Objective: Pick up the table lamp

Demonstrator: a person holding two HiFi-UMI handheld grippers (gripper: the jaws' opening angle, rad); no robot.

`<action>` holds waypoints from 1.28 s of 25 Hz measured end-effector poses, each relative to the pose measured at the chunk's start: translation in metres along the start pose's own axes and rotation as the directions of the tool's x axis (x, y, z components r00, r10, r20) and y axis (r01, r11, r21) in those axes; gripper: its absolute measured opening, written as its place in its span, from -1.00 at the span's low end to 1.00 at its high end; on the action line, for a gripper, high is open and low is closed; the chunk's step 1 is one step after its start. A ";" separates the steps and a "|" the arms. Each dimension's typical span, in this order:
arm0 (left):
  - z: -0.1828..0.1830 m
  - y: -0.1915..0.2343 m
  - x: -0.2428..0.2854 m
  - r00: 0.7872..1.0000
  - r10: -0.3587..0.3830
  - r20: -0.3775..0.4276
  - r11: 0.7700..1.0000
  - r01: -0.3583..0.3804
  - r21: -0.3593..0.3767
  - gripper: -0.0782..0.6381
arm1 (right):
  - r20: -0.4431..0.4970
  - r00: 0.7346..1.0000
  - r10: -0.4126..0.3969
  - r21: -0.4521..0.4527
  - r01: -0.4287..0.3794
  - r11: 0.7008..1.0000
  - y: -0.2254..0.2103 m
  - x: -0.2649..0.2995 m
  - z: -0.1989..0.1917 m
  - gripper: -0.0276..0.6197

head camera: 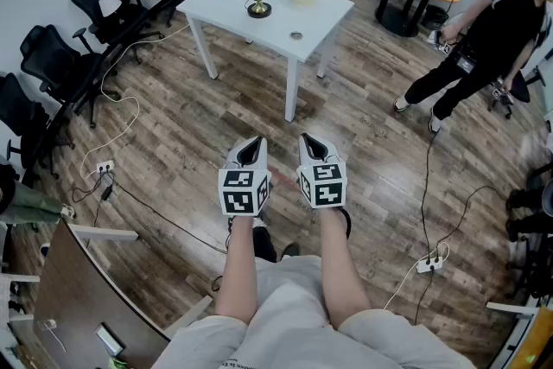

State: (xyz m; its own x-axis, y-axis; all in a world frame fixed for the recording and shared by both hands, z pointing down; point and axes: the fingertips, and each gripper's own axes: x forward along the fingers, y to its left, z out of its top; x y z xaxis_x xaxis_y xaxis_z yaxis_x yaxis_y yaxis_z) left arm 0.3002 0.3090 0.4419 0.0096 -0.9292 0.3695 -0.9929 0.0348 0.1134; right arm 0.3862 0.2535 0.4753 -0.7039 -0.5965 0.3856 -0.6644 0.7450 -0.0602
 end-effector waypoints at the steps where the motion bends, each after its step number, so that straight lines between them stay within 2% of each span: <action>1: -0.002 0.000 0.002 1.000 -0.009 -0.003 1.000 0.009 0.001 -0.78 | 0.000 1.000 -0.001 0.004 0.001 1.000 0.000 0.002 0.000 -0.84; 7: -0.005 0.014 0.019 0.999 -0.036 -0.013 0.999 0.036 0.000 -0.78 | -0.008 1.000 -0.008 0.003 0.008 1.000 -0.001 0.022 0.000 -0.84; 12: 0.006 0.037 0.055 0.999 -0.049 -0.017 0.999 0.049 -0.020 -0.78 | -0.022 1.000 0.006 0.014 -0.006 1.000 -0.013 0.058 0.009 -0.84; 17: 0.036 0.062 0.099 0.997 -0.083 0.003 0.996 0.083 -0.035 -0.78 | 0.014 1.000 0.011 0.071 -0.012 0.997 -0.032 0.105 0.038 -0.84; 20: 0.058 0.083 0.125 0.995 -0.102 0.016 0.994 0.102 -0.034 -0.78 | 0.014 1.000 0.000 0.062 -0.001 0.998 -0.039 0.137 0.057 -0.84; 26: 0.088 0.129 0.173 0.991 -0.135 0.005 0.991 0.135 0.019 -0.78 | 0.010 1.000 -0.018 0.067 0.018 0.998 -0.043 0.203 0.090 -0.84; 32: 0.105 0.176 0.211 0.985 -0.171 0.008 0.985 0.171 -0.004 -0.78 | -0.008 0.999 -0.036 0.050 0.036 0.998 -0.041 0.261 0.107 -0.84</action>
State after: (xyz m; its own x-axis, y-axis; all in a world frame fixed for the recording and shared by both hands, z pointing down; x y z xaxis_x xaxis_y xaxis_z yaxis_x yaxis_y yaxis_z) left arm 0.1152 0.0803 0.4432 0.1778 -0.9246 0.3369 -0.9763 -0.1229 0.1780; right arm 0.2027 0.0353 0.4799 -0.6777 -0.6204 0.3949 -0.7010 0.7072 -0.0921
